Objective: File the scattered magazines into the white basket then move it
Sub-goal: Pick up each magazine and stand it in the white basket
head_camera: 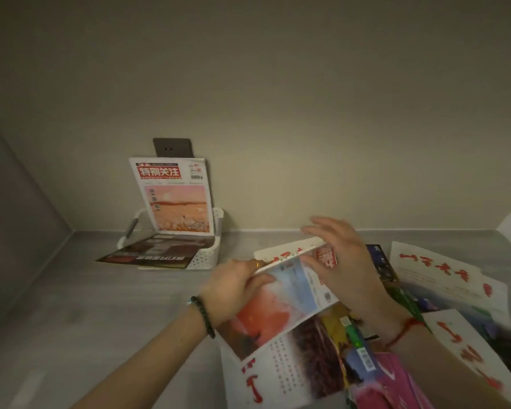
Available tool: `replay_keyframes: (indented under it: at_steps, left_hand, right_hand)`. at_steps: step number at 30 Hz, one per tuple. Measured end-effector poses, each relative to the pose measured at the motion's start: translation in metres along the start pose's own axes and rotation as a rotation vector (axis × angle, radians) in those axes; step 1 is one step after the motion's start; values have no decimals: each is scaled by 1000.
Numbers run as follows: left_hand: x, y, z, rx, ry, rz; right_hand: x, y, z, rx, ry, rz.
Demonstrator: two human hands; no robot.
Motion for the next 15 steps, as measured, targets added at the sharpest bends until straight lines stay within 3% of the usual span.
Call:
replay_keyframes:
  at_steps: [3,6,8,10,15]
  left_hand:
    - [-14,-37,-29,-316,152,-201]
    - [-25,-59,-47,-649,242,-329]
    - [-30,-66,-52,-831,230,-353]
    - [-34,-76,-55,-892,182,-364]
    - [-58,-132,-65,-852,-136,-576]
  right_hand:
    - [-16,23,14,101,183,436]
    - [-31,24,60,547,-130,726]
    - [-35,4,91,926,-350,682]
    - [-33,-14,109,1116,-401,609]
    - [-16,-27,126,944,-293,593]
Point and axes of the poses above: each hand's wrist, its own x-axis towards the middle knuckle, its own z-axis out of the palm, y = z × x, the point moved 4 cm from there along x, towards the middle knuckle, and after that the axes turned 13 degrees about -x, right-handed, at the moved point
